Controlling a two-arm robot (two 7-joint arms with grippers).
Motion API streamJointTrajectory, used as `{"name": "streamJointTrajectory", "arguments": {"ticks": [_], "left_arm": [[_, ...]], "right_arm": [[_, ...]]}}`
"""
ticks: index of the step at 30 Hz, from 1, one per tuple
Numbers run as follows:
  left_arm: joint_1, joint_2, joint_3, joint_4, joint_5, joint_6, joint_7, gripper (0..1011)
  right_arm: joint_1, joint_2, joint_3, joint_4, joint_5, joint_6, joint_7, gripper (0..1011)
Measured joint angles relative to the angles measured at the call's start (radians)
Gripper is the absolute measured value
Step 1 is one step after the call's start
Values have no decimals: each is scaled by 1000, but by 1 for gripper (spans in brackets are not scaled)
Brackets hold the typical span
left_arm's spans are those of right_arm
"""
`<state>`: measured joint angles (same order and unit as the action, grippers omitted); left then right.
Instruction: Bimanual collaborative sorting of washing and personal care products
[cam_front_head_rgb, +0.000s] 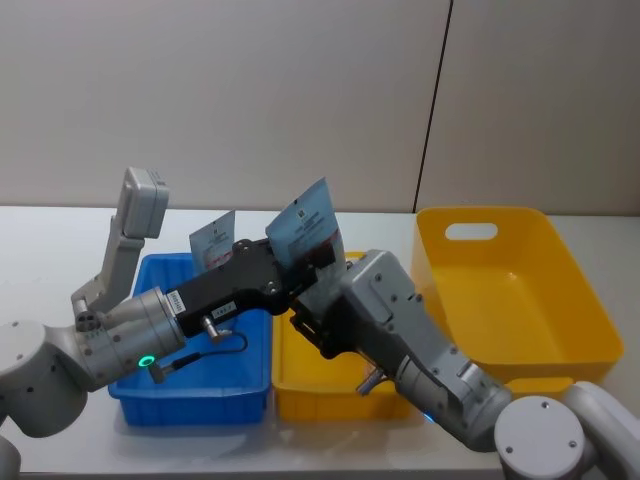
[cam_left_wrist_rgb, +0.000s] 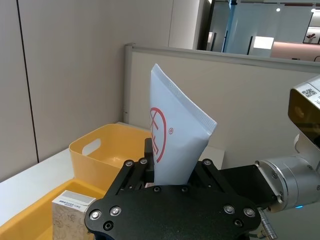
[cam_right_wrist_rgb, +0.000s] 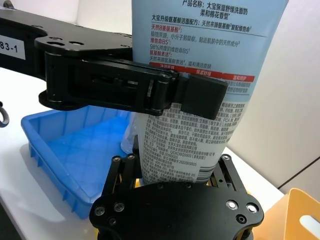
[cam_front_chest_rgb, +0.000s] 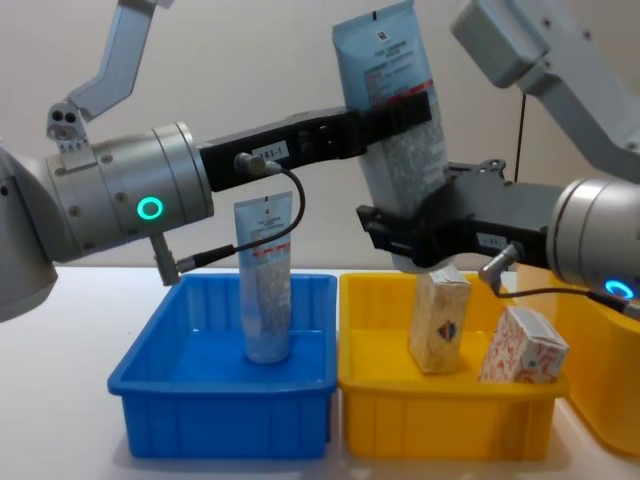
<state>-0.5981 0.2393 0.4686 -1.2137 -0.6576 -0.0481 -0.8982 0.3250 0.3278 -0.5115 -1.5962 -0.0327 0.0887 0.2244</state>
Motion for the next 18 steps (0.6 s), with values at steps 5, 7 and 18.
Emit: {"name": "streamJointTrajectory", "arguments": {"ticks": [5,7,18], "left_arm": [[0,0,0,0,0,0,0,242],[0,0,0,0,0,0,0,242],[0,0,0,0,0,0,-1,544]], "right_arm": [[6,-5,-4,8,-8,-2,-3,496],[8,-6,-6,11,-11,-3,-4,472],[-1,-7,5,6,-11,6,-6,378]]}}
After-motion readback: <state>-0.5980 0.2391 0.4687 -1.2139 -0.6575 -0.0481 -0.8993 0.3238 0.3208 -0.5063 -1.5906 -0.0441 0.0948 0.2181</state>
